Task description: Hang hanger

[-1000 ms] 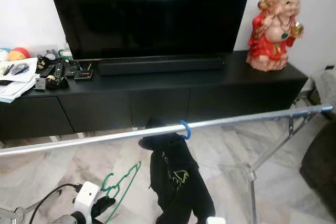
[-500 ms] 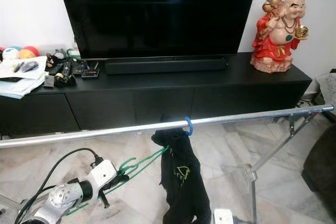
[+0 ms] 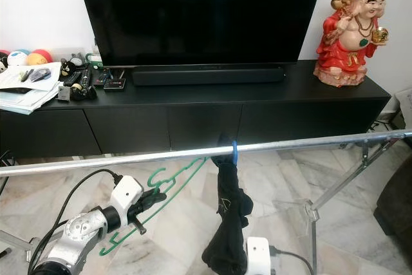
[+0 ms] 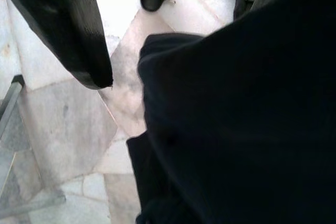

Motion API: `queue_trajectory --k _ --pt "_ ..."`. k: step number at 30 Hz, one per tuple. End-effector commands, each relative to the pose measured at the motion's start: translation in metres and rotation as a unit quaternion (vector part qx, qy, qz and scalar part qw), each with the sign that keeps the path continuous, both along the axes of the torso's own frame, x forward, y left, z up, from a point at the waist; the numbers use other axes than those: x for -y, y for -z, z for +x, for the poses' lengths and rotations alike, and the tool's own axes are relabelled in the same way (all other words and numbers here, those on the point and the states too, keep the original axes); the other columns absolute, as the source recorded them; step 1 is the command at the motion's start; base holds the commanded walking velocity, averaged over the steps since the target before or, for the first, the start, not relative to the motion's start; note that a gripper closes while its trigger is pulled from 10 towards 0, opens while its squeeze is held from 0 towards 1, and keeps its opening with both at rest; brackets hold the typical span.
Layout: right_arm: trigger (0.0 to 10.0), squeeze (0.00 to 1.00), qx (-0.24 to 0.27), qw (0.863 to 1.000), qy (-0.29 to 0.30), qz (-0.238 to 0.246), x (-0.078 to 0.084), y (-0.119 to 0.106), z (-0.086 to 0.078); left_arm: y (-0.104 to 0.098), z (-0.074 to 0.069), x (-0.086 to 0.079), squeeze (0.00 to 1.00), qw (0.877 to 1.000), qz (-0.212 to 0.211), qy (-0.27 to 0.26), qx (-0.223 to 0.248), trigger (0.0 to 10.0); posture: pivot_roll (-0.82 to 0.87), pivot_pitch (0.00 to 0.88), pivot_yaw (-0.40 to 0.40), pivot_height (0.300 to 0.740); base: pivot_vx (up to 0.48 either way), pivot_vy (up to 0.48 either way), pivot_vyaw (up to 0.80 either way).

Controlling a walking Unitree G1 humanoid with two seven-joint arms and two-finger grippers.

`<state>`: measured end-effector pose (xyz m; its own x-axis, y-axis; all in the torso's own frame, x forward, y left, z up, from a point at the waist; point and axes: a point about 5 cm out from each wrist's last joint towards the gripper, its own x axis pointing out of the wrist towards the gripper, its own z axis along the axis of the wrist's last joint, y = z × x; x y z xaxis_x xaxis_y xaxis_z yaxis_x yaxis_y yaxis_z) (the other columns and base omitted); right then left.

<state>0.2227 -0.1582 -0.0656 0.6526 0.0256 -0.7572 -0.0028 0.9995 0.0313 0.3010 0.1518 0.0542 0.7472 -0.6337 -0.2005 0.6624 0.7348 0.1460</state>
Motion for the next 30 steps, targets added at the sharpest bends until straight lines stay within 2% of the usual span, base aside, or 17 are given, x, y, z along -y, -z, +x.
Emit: queue_trajectory --k 1,8,11,15,21,22,25,30 --pt "10.0 0.0 -0.003 1.0 0.003 0.002 -0.003 0.0 0.001 -0.001 -0.001 -0.001 0.0 1.0 -0.007 -0.001 -0.004 10.0 0.11 0.023 -0.005 0.74 0.0 0.0 0.0" --pt "10.0 0.0 0.003 1.0 0.003 0.003 -0.011 -0.003 0.006 -0.012 0.001 0.006 0.0 1.0 -0.013 0.018 0.008 10.0 0.12 0.024 0.001 0.74 0.0 0.0 0.0" --pt "10.0 0.0 0.001 1.0 0.005 0.002 -0.007 -0.001 0.002 -0.021 0.007 0.008 0.0 0.999 -0.032 0.006 0.021 10.0 0.12 0.023 0.004 0.74 0.0 0.0 0.0" --pt "10.0 0.0 0.002 1.0 0.006 0.001 -0.004 0.0 -0.001 -0.027 0.012 0.008 0.0 0.999 -0.025 -0.007 0.036 10.0 0.11 0.023 0.008 0.74 0.0 0.0 0.0" --pt "10.0 0.0 -0.003 1.0 0.015 -0.002 0.016 0.009 -0.02 -0.038 0.017 0.004 0.0 0.996 -0.051 -0.054 0.049 10.0 0.12 0.02 0.01 0.74 0.0 0.0 0.0" --pt "10.0 0.0 -0.003 1.0 0.015 -0.002 0.016 0.009 -0.02 -0.038 0.017 0.004 0.0 0.996 -0.051 -0.054 0.049 10.0 0.12 0.02 0.01 0.74 0.0 0.0 0.0" --pt "10.0 0.0 -0.012 1.0 0.018 -0.003 0.021 0.016 -0.036 -0.04 0.02 0.001 0.0 0.994 -0.06 -0.081 0.051 10.0 0.12 0.019 0.011 0.74 0.0 0.0 0.0" --pt "10.0 0.0 -0.022 1.0 0.02 -0.003 0.024 0.022 -0.052 -0.039 0.024 -0.002 0.0 0.991 -0.064 -0.114 0.038 10.0 0.12 0.019 0.011 0.74 0.0 0.0 0.0"
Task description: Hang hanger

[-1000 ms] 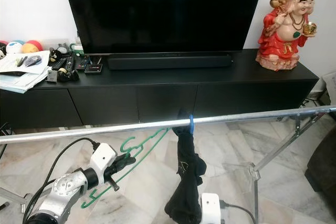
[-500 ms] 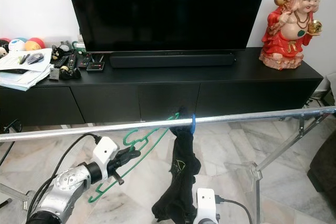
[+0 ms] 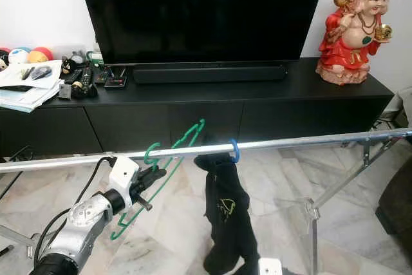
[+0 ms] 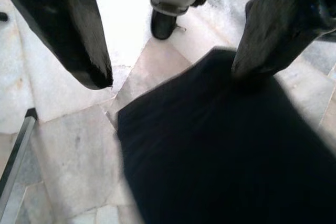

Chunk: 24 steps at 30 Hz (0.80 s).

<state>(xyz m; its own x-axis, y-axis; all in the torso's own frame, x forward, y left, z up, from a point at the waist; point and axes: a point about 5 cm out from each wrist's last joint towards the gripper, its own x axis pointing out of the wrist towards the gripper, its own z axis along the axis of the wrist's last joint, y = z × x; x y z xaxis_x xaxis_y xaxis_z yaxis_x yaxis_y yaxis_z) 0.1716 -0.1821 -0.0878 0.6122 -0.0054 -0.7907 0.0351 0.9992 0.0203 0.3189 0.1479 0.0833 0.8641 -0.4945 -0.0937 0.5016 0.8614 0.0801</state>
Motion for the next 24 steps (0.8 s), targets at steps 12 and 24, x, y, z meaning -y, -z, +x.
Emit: queue_trajectory --k 12,24 --pt "10.0 0.0 -0.02 1.0 0.007 -0.002 0.007 0.005 -0.015 0.018 0.005 -0.021 0.0 0.986 0.03 -0.13 -0.1 10.0 0.12 0.015 0.015 0.74 0.0 0.0 0.0" --pt "10.0 0.0 -0.019 1.0 0.006 0.0 -0.001 0.004 -0.007 0.014 0.003 -0.025 1.0 0.983 -0.005 -0.148 -0.106 10.0 0.12 0.015 0.016 0.74 0.0 0.0 0.0"
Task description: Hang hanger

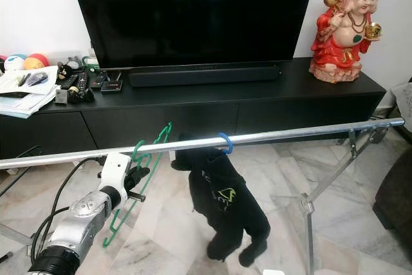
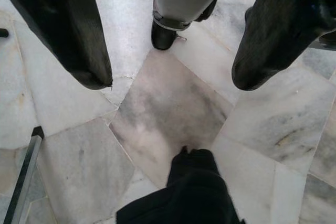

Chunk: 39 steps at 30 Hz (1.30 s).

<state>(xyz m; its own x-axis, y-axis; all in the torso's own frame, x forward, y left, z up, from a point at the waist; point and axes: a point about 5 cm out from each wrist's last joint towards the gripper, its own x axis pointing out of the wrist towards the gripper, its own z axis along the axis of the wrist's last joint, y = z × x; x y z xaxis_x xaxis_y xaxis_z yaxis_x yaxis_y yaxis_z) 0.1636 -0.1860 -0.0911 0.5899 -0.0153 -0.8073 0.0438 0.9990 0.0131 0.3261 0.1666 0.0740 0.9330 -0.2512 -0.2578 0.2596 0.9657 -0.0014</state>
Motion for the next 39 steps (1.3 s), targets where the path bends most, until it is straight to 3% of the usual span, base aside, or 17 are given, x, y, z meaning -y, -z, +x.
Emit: queue_trajectory --k 1,14,18,22,28,31,35,39 --pt "10.0 0.0 -0.004 1.0 0.001 0.004 -0.006 0.0 0.003 0.005 -0.004 -0.007 1.0 1.0 -0.001 -0.016 -0.014 10.0 0.12 0.015 0.016 0.74 0.0 0.0 0.0" --pt "10.0 0.0 0.013 1.0 -0.004 0.005 -0.017 -0.01 0.029 -0.008 -0.011 -0.009 1.0 0.999 -0.027 -0.015 0.009 10.0 0.12 0.01 0.012 0.74 0.0 0.0 0.0" --pt "10.0 0.0 0.013 1.0 -0.005 0.006 -0.02 -0.011 0.03 -0.012 -0.015 -0.011 1.0 0.999 -0.034 -0.011 0.015 10.0 0.12 0.011 0.013 0.74 0.0 0.0 0.0" --pt "10.0 0.0 0.012 1.0 -0.005 0.007 -0.022 -0.01 0.029 -0.022 -0.028 -0.016 1.0 0.998 -0.057 0.009 0.027 10.0 0.12 0.014 0.013 0.74 0.0 0.0 0.0" --pt "10.0 0.0 0.01 1.0 0.0 0.003 -0.008 -0.007 0.02 -0.032 -0.047 -0.021 1.0 0.996 -0.059 0.059 0.039 10.0 0.13 0.017 0.014 0.74 0.0 0.0 0.0" --pt "10.0 0.0 0.006 1.0 0.007 -0.002 0.008 -0.006 0.014 -0.041 -0.058 -0.028 1.0 0.993 -0.065 0.08 0.057 10.0 0.14 0.017 0.013 0.74 0.0 0.0 0.0" --pt "10.0 0.0 0.003 1.0 0.008 -0.004 0.012 -0.006 0.011 -0.046 -0.066 -0.033 1.0 0.992 -0.068 0.08 0.064 10.0 0.14 0.017 0.011 0.74 0.0 0.0 0.0" --pt "10.0 0.0 0.001 1.0 0.008 -0.004 0.011 -0.005 0.01 -0.051 -0.075 -0.05 1.0 0.993 -0.064 0.05 0.084 10.0 0.14 0.017 0.009 0.74 0.0 0.0 0.0"
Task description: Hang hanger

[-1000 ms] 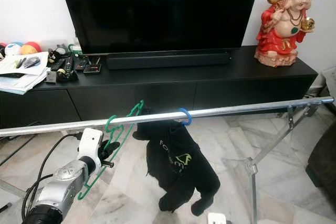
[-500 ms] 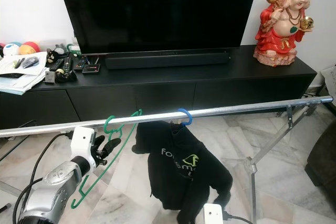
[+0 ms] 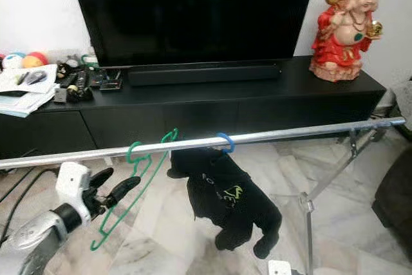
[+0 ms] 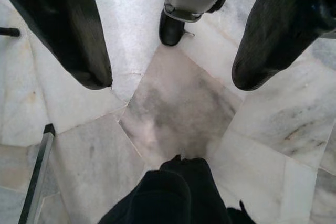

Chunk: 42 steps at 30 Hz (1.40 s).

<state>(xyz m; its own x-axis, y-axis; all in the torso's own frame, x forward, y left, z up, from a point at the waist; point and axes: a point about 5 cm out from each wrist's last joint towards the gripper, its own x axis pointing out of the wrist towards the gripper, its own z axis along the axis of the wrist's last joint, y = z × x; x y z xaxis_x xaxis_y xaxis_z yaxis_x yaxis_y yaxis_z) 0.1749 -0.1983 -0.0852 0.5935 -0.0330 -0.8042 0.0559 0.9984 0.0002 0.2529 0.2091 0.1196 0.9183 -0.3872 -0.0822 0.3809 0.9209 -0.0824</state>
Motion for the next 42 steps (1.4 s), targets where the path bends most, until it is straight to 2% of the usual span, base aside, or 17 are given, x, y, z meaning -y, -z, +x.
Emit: queue_trajectory --k 1,2,3,7,9,10,11,13,14,15,18,23,26,30,36,39,42 --pt "10.0 0.0 -0.002 1.0 0.001 0.003 -0.002 0.001 -0.002 -0.006 -0.003 -0.013 1.0 1.0 0.001 -0.026 0.018 10.0 0.14 0.017 0.008 0.74 0.0 0.0 0.0" --pt "10.0 0.0 -0.003 1.0 0.001 0.003 -0.003 0.001 -0.002 -0.007 -0.005 -0.02 0.65 0.999 0.0 -0.042 0.021 10.0 0.14 0.017 0.008 0.74 0.0 0.0 0.0" --pt "10.0 0.0 -0.004 1.0 0.0 0.004 -0.004 0.002 -0.002 -0.006 -0.007 -0.032 0.0 0.996 0.005 -0.079 0.029 10.0 0.15 0.017 0.007 0.74 0.0 0.0 0.0" --pt "10.0 0.0 -0.004 1.0 -0.001 0.005 -0.006 0.002 -0.002 0.005 -0.012 -0.062 0.0 0.983 0.04 -0.175 0.03 10.0 0.14 0.016 0.006 0.74 0.0 0.0 0.0" --pt "10.0 0.0 -0.005 1.0 0.0 0.005 -0.006 0.002 -0.002 0.013 -0.017 -0.07 0.0 0.979 0.051 -0.198 0.02 10.0 0.14 0.015 0.006 0.74 0.0 0.0 0.0" --pt "10.0 0.0 -0.004 1.0 -0.001 0.005 -0.006 0.002 -0.001 0.025 -0.023 -0.074 0.0 0.977 0.067 -0.204 0.0 10.0 0.14 0.014 0.006 0.74 0.0 0.0 0.0" --pt "10.0 0.0 -0.004 1.0 -0.001 0.005 -0.006 0.002 -0.001 0.025 -0.023 -0.074 0.0 0.977 0.067 -0.204 0.0 10.0 0.14 0.014 0.006 0.74 0.0 0.0 0.0" --pt "10.0 0.0 -0.002 1.0 -0.001 0.005 -0.008 0.001 0.0 0.048 -0.033 -0.077 0.0 0.974 0.078 -0.21 -0.035 10.0 0.14 0.014 0.006 0.74 0.0 0.0 0.0" --pt "10.0 0.0 -0.002 1.0 -0.001 0.005 -0.008 0.001 0.0 0.048 -0.033 -0.077 0.0 0.974 0.078 -0.21 -0.035 10.0 0.14 0.014 0.006 0.74 0.0 0.0 0.0" --pt "10.0 0.0 -0.002 1.0 -0.001 0.005 -0.008 0.001 0.0 0.061 -0.038 -0.078 0.0 0.97 0.076 -0.223 -0.053 10.0 0.14 0.014 0.006 0.74 0.0 0.0 0.0" --pt "10.0 0.0 -0.002 1.0 -0.001 0.005 -0.008 0.001 0.0 0.071 -0.042 -0.08 0.0 0.967 0.072 -0.235 -0.065 10.0 0.13 0.014 0.005 0.74 0.0 0.0 0.0" --pt "10.0 0.0 -0.002 1.0 -0.002 0.005 -0.009 0.001 0.001 0.107 -0.057 -0.083 0.0 0.952 0.068 -0.266 -0.134 10.0 0.14 0.012 0.004 0.74 0.0 0.0 0.0" --pt "10.0 0.0 0.002 1.0 -0.002 0.006 -0.012 0.0 0.005 0.135 -0.071 -0.083 0.0 0.937 0.06 -0.282 -0.2 10.0 0.13 0.01 0.005 0.74 0.0 0.0 0.0" --pt "10.0 0.0 0.005 1.0 -0.005 0.007 -0.017 -0.001 0.009 0.153 -0.082 -0.08 0.0 0.925 0.058 -0.282 -0.248 10.0 0.13 0.01 0.005 0.74 0.0 0.0 0.0" --pt "10.0 0.0 0.006 1.0 -0.006 0.009 -0.025 -0.001 0.01 0.189 -0.101 -0.056 0.0 0.903 0.088 -0.231 -0.353 10.0 0.13 0.005 0.002 0.74 0.0 0.0 0.0" --pt "10.0 0.0 0.007 1.0 -0.004 0.01 -0.026 -0.001 0.009 0.195 -0.105 -0.051 0.0 0.894 0.091 -0.227 -0.376 10.0 0.12 0.003 0.003 0.74 0.0 0.0 0.0" --pt "10.0 0.0 0.007 1.0 -0.002 0.011 -0.026 -0.001 0.009 0.195 -0.102 -0.047 0.0 0.895 0.088 -0.225 -0.375 10.0 0.11 0.001 0.007 0.74 0.0 0.0 0.0"
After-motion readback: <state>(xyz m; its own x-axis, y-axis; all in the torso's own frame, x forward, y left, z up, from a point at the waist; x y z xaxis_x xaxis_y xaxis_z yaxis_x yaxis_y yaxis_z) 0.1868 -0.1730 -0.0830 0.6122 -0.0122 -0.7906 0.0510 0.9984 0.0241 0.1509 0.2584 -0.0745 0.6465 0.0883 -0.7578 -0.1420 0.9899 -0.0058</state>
